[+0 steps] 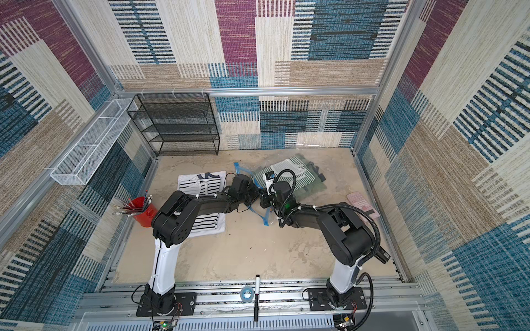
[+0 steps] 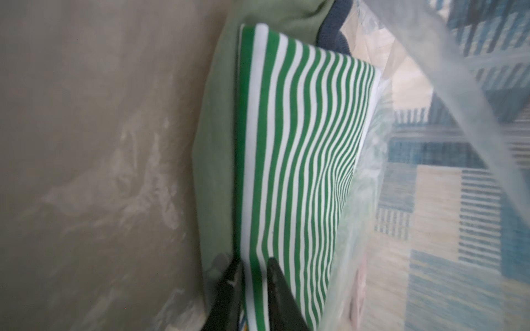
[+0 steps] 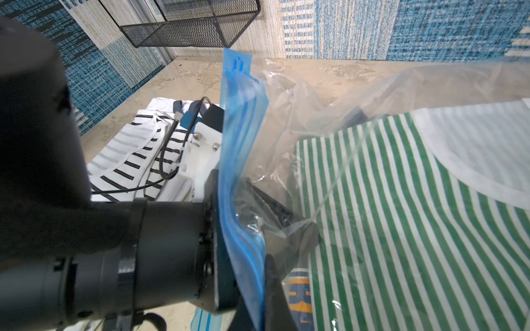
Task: Take the tank top out of the vacuum bag
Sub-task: Take out the tank top from the vacuum bag.
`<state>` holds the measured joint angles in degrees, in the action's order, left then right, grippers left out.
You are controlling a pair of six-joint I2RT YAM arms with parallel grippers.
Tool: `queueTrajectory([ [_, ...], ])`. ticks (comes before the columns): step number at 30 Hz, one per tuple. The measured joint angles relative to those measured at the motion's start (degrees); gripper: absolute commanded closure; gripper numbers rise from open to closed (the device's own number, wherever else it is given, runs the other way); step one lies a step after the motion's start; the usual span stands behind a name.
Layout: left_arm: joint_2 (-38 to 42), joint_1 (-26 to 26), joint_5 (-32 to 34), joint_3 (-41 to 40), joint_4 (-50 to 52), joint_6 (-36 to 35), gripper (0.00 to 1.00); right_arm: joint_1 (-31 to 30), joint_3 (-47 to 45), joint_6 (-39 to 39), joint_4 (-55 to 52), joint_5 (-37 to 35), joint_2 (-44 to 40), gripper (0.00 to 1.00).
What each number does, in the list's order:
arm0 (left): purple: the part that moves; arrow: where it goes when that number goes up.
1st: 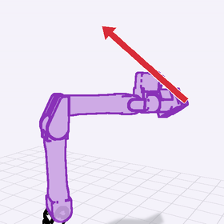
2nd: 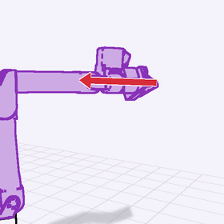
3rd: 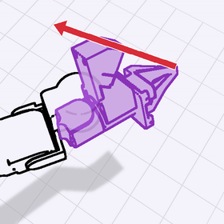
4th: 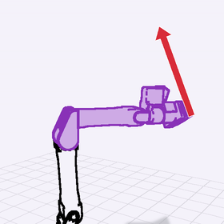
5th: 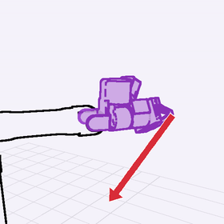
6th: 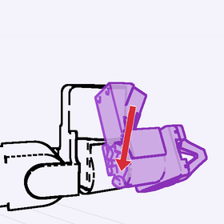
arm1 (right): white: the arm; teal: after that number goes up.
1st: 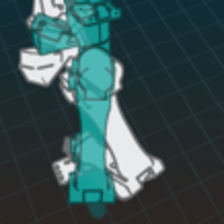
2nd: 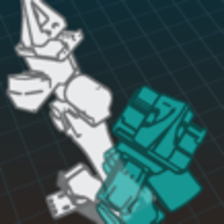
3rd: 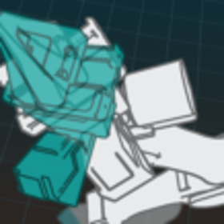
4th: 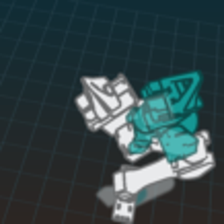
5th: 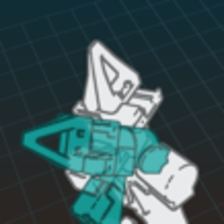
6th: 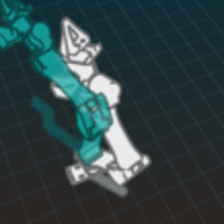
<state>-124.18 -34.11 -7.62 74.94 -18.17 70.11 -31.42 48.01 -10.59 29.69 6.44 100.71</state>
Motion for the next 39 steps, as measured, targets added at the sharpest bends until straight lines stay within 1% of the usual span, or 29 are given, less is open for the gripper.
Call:
queueTrajectory([
  [4,-0.5,0.0,0.0,1.0,1.1,0.6,0.76,0.1,0.0,0.0,0.0,-0.3,0.0,1.0],
  [5,-0.8,0.0,0.0,1.5,1.3,0.6,0.78,0.1,0.0,0.0,0.0,-0.6,0.0,1.0],
  [7,-1.2,0.0,0.0,2.1,1.3,0.6,0.82,0.1,0.0,0.0,0.0,-1.0,0.0,1.0],
  [8,-1.2,0.0,0.0,2.3,1.6,0.6,0.87,0.0,0.0,0.0,0.0,-1.1,0.0,1.0],
  [10,-1.3,0.0,0.1,2.6,1.8,0.6,0.99,0.1,0.0,0.0,0.3,-1.3,0.0,1.0],
  [11,-1.3,0.0,0.1,2.6,1.8,0.6,1.0,0.0,0.0,0.0,0.4,-1.4,0.0,1.0],
  [17,1.8,0.0,0.7,0.7,1.7,0.0,1.0,0.0,0.0,0.0,0.9,-0.9,0.0,1.0],
  [20,4.1,-0.2,1.3,-1.0,0.8,-1.5,1.0,0.0,0.0,-0.5,0.9,-1.1,0.0,1.0],
  [24,7.7,-0.5,1.8,-5.4,-0.6,-2.6,1.0,0.0,-1.2,-1.3,1.0,-3.8,-0.5,1.0],
  [27,8.6,-0.7,2.7,-7.8,-1.8,-2.6,1.0,0.0,-2.3,-1.9,1.1,-5.5,-1.3,1.0],
  [33,10.5,-0.7,2.7,-8.6,-2.1,-2.8,1.0,0.0,-3.1,-2.4,2.1,-8.1,-2.1,1.0],
  [36,12.9,-0.7,2.7,-8.5,-1.6,-3.7,1.0,0.0,-3.1,-2.6,2.4,-9.4,-2.1,1.0],
  [39,17.0,-0.7,2.1,-11.7,-2.4,-3.9,1.0,0.0,-3.1,-2.6,2.5,-10.1,-2.0,1.0],
])
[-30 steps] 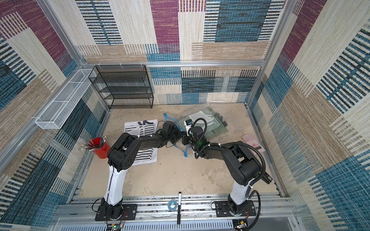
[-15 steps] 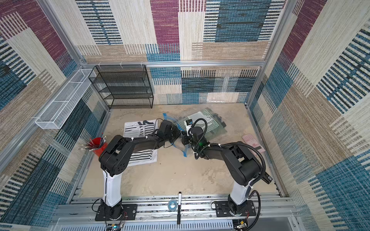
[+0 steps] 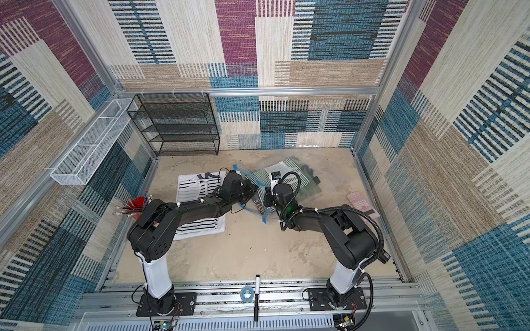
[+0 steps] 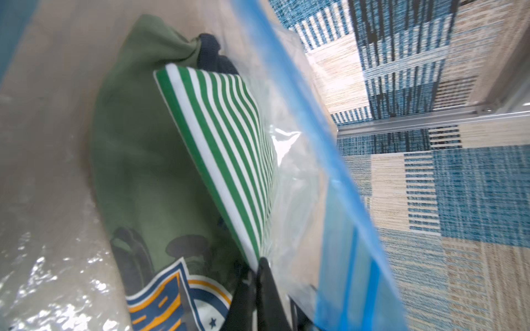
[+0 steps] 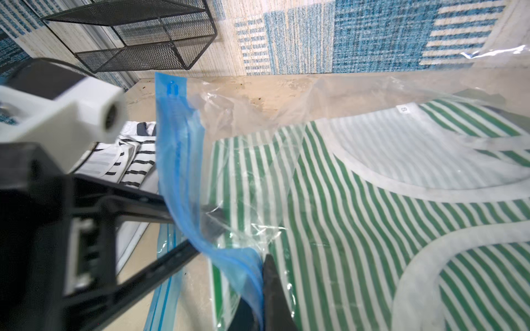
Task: Take the tank top out of the vacuum bag
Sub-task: Take out the tank top from the vacuum bag.
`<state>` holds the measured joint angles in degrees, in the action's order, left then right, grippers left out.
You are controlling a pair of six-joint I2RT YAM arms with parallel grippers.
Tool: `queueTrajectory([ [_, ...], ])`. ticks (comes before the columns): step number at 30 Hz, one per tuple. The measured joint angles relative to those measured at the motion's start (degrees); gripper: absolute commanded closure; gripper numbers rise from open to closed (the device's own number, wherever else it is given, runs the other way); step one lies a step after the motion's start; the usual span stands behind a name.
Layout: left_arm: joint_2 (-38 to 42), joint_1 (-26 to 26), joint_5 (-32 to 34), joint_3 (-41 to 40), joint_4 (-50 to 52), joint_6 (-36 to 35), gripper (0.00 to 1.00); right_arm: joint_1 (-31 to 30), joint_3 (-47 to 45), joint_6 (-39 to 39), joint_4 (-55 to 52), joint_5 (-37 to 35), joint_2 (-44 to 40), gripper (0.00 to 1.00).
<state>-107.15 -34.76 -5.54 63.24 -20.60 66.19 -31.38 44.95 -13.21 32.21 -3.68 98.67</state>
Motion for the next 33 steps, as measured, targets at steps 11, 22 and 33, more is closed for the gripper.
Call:
queueTrajectory([
  [11,17.0,0.5,-0.8,-19.2,2.5,0.0,1.0,0.0,0.4,0.0,-0.3,-0.8,0.4,1.0],
  [22,16.1,2.0,-0.8,-22.7,0.0,0.7,0.69,0.0,0.8,0.1,-0.4,-0.8,0.7,1.0],
  [33,9.4,2.4,-2.3,-25.1,-10.4,8.0,0.65,0.0,1.0,0.3,-0.6,-0.3,0.8,1.0],
])
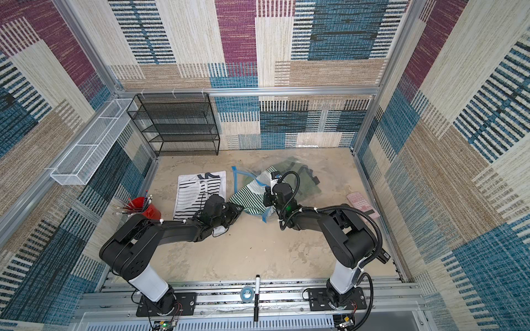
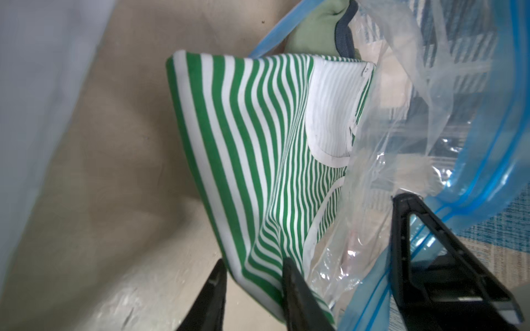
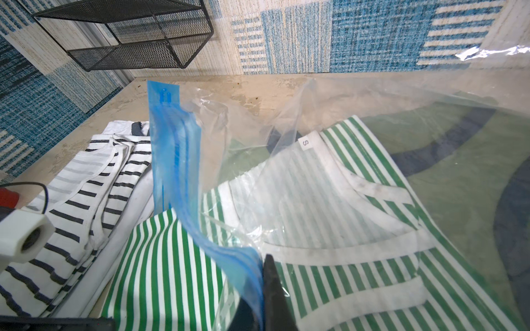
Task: Take the tank top out of the vacuum bag
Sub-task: Take out the tank top from the vacuum bag.
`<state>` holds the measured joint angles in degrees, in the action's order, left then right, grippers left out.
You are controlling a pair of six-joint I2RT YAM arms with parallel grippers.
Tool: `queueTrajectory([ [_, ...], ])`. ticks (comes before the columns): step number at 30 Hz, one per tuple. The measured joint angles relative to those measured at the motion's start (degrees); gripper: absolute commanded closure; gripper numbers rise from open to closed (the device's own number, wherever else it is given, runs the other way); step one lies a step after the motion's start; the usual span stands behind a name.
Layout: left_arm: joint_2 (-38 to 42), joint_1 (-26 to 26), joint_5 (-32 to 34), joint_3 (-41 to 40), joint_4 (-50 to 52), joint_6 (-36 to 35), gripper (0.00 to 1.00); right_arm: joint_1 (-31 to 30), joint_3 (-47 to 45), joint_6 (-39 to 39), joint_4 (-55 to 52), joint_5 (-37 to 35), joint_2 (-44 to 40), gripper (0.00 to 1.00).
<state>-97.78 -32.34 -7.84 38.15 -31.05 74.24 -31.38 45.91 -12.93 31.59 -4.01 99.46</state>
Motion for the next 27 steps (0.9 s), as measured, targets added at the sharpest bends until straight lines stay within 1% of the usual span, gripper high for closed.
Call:
queueTrajectory([
  [4,-2.3,0.0,-0.7,0.3,-3.7,2.3,0.65,0.0,0.2,0.0,-0.2,0.6,0.0,1.0],
  [9,-2.5,0.0,-1.3,0.3,-5.3,3.6,0.67,0.0,0.3,0.0,-0.4,0.6,0.1,1.0],
  [17,-2.1,0.4,-0.2,1.2,-5.2,4.0,0.7,0.0,0.7,0.2,-0.9,1.0,0.4,1.0],
  [22,-2.4,1.3,0.0,2.7,-3.8,4.0,0.68,0.0,1.0,0.2,-1.0,1.5,0.6,1.0],
  [27,-5.2,1.7,0.0,4.7,-3.8,4.2,0.67,0.0,1.0,0.2,-1.1,1.5,0.6,1.0],
])
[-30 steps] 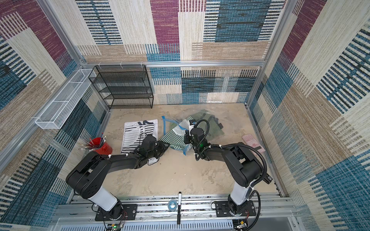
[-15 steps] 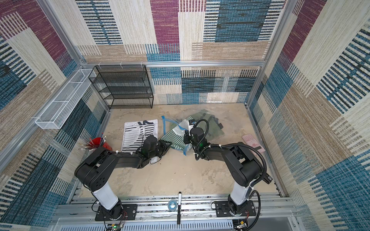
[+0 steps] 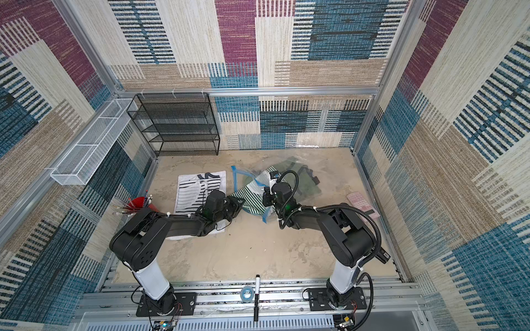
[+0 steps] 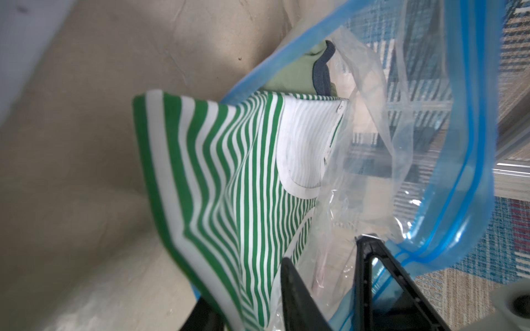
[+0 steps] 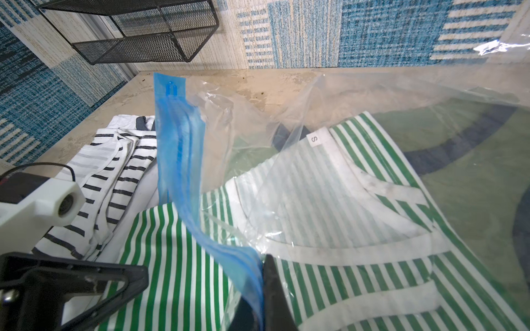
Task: Take the tank top out of the vacuum bag
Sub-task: Take out the tank top from the vacuum bag.
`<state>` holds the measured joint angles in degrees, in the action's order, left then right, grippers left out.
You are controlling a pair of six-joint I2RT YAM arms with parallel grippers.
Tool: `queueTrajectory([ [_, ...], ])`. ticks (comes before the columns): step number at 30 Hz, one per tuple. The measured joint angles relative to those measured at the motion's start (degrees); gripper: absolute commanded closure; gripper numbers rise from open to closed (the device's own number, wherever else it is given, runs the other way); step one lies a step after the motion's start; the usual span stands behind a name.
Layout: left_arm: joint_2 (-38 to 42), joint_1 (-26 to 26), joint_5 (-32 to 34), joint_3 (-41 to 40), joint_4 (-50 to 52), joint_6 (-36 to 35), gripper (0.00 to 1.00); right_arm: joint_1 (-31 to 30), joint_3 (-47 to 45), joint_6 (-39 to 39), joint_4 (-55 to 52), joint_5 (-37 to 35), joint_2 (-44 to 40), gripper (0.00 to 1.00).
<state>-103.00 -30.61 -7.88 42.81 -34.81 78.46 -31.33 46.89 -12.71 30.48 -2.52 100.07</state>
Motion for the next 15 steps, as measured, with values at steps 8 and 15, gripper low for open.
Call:
queueTrajectory([
  [8,-2.3,0.0,0.0,3.3,2.2,0.7,0.67,0.0,0.2,0.0,-0.3,0.5,0.0,1.0],
  [15,-5.2,-0.1,0.0,8.0,5.1,0.4,0.94,0.0,0.3,0.0,-0.3,0.6,0.0,1.0],
])
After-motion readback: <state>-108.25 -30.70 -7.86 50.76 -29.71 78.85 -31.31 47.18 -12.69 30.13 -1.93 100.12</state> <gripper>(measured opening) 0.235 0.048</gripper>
